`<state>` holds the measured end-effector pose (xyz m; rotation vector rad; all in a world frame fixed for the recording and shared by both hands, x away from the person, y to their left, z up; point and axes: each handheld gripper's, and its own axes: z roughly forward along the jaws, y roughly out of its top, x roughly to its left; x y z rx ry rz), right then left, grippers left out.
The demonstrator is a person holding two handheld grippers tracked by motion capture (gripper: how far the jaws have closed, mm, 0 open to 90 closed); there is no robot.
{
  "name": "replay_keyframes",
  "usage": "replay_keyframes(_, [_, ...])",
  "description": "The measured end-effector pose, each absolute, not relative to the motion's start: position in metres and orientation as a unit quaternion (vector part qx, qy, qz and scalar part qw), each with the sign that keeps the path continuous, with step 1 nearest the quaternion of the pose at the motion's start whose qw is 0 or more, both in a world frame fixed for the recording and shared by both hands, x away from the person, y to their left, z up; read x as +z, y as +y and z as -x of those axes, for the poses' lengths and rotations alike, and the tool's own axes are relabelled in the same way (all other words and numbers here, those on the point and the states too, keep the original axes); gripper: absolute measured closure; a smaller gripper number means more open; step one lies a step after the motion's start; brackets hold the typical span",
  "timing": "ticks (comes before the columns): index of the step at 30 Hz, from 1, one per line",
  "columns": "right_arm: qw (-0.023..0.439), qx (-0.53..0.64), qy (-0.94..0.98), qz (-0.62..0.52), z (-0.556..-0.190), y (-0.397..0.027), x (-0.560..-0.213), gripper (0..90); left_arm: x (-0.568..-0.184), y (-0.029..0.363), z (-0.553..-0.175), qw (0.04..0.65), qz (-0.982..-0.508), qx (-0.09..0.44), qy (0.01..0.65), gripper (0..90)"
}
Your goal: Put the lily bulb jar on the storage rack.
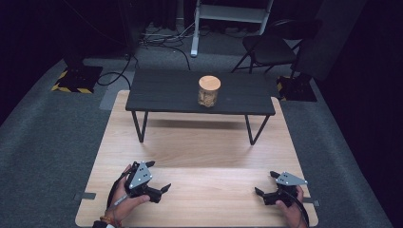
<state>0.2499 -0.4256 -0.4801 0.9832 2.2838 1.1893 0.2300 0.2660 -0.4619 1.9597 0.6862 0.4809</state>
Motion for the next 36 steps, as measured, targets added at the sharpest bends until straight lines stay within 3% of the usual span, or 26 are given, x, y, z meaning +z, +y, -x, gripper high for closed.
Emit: replay_keyframes(36, [0.191, 0.423, 0.813, -0.352, -0.25, -0.425, -0.48, 0.0, -0.489, 0.266, -0.226, 0.447, -0.829, 0.175, 0.285, 0.8])
